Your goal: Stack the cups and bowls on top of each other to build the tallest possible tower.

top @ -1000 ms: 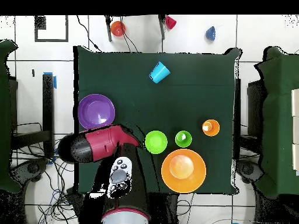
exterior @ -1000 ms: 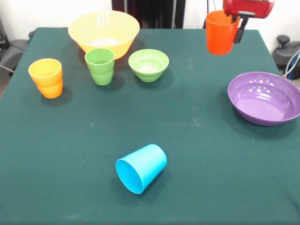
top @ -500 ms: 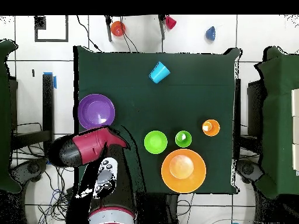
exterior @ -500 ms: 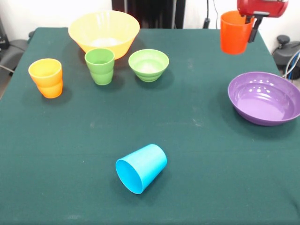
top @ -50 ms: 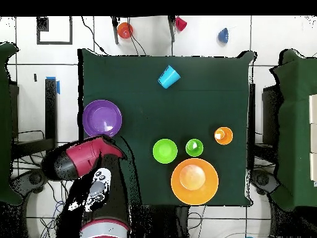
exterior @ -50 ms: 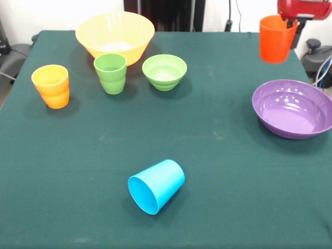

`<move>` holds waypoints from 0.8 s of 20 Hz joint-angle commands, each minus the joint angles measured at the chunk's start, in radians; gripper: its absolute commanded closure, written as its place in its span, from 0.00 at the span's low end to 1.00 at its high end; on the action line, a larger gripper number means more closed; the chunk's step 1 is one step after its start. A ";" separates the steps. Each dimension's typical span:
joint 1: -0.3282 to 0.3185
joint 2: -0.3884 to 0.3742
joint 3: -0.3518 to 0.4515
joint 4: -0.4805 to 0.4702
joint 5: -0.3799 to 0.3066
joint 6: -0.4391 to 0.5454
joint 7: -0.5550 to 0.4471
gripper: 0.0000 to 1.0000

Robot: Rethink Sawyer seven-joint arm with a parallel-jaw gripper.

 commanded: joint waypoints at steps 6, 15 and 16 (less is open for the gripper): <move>0.033 0.120 0.019 -0.079 0.014 -0.098 0.117 1.00; 0.013 0.144 0.033 -0.172 0.034 -0.027 0.071 1.00; 0.004 0.145 0.041 -0.193 0.039 -0.012 0.062 1.00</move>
